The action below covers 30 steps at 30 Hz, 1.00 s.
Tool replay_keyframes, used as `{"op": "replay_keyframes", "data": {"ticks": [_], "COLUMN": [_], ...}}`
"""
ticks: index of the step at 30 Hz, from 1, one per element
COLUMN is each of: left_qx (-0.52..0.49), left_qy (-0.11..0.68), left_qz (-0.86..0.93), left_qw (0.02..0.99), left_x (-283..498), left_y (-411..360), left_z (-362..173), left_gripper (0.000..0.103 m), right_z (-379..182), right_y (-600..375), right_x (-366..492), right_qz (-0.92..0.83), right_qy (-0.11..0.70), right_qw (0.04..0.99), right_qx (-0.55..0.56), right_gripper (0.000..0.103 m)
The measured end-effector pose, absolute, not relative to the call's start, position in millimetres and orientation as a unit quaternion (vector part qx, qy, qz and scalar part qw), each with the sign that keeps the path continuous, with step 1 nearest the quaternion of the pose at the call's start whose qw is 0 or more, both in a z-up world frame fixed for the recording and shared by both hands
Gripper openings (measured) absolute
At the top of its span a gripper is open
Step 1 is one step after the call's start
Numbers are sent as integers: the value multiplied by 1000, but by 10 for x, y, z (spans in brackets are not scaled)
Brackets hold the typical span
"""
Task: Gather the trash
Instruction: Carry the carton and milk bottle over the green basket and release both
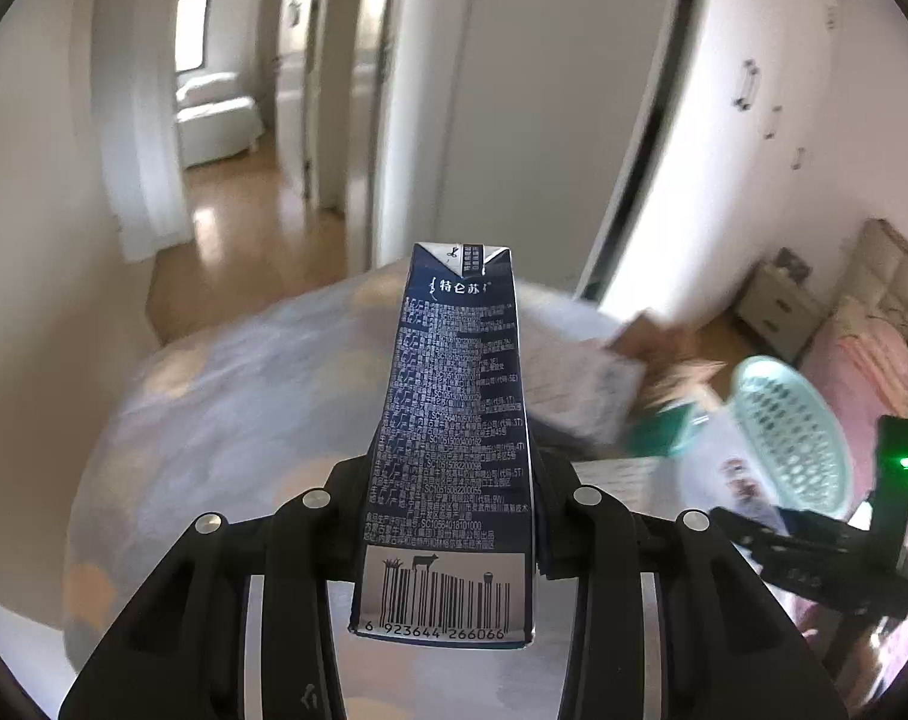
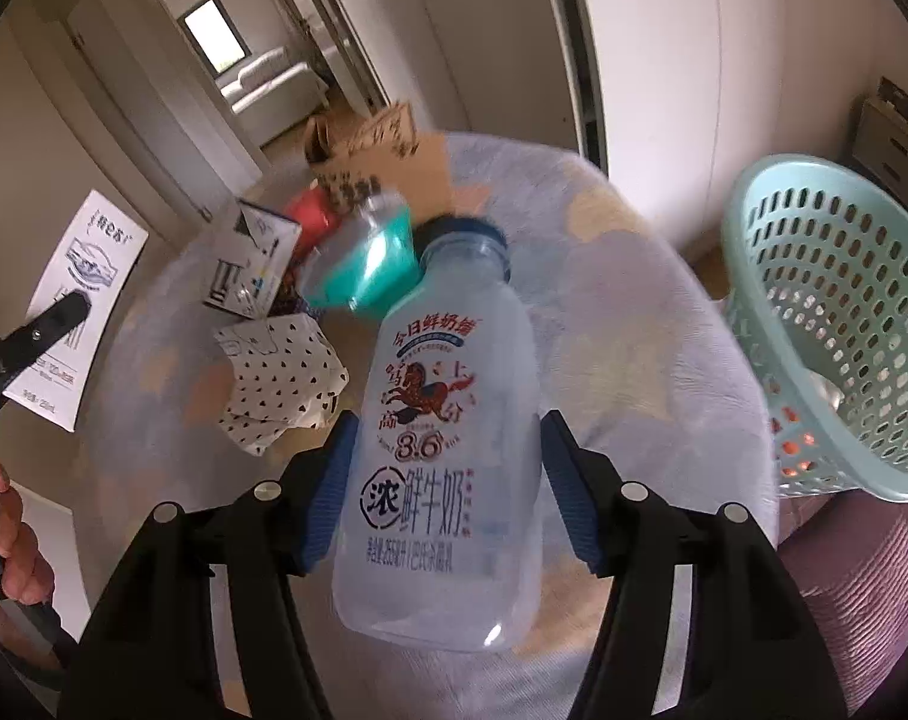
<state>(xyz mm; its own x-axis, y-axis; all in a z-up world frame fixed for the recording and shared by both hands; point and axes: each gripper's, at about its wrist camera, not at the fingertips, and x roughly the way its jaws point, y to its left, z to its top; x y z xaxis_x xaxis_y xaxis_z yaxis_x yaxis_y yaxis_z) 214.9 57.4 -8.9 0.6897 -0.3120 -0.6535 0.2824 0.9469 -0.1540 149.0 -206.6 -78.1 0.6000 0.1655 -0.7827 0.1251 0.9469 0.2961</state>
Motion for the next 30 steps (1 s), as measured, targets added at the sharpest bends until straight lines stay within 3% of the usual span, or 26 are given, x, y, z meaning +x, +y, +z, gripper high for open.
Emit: {"op": "replay_keyframes", "data": {"ticks": [12,21,30], "left_qx": [18,27,26], "left_qy": [310,325,372], "left_qz": [-273,-339,-383], "left_qw": [910,882,845], "left_x": [1746,1790,2072], "left_y": [-707,-1569,-2478], "left_z": [211,121,-174], "left_gripper": [36,36,36], "right_z": [-257,10,-153], "right_y": [-2780,-3583,-4433], "right_x": [971,768,757], "right_qz": [-7,-78,-154], "right_qy": [379,326,316], "right_qw": [905,918,900], "right_qx": [195,212,257], "right_gripper": [57,57,57]}}
